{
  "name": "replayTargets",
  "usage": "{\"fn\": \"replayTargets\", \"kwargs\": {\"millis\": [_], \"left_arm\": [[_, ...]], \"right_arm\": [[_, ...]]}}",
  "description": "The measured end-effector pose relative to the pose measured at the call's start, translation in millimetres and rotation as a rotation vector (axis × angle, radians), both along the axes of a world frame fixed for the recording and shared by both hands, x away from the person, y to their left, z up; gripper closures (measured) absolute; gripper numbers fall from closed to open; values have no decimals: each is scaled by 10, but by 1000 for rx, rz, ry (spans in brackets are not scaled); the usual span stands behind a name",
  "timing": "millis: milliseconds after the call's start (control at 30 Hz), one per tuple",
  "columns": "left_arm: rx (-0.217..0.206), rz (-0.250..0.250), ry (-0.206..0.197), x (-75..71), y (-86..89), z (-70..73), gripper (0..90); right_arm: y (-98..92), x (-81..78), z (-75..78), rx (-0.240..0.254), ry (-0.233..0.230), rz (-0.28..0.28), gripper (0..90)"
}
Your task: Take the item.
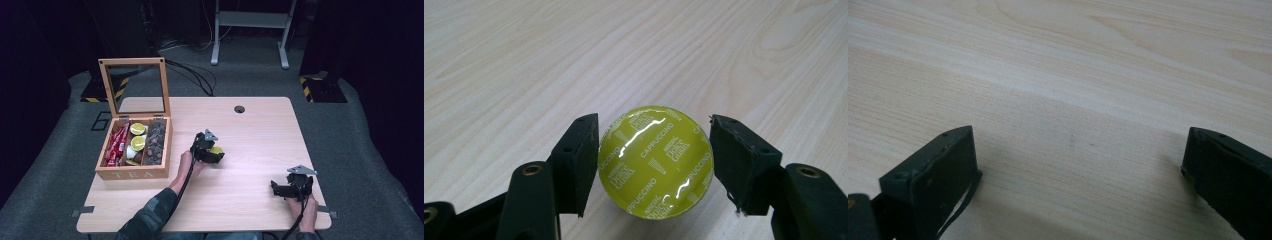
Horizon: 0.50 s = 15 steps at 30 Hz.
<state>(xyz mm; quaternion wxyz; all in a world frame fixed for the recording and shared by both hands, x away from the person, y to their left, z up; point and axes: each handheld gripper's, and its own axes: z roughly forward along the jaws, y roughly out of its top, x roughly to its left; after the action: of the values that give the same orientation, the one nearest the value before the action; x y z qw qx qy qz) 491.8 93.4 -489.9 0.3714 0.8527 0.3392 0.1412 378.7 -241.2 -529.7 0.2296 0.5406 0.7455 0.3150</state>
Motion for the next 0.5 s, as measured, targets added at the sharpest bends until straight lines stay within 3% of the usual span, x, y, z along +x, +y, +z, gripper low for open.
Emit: {"fn": "replayTargets", "kwargs": {"millis": [333,500], "left_arm": [[27,-8,-14,-8,-41,-21,370],[14,2,-12,-37,-21,22,277]], "right_arm": [[0,0,0,-1,-2,1,6],[1,-1,0,1,-1,0,6]]}}
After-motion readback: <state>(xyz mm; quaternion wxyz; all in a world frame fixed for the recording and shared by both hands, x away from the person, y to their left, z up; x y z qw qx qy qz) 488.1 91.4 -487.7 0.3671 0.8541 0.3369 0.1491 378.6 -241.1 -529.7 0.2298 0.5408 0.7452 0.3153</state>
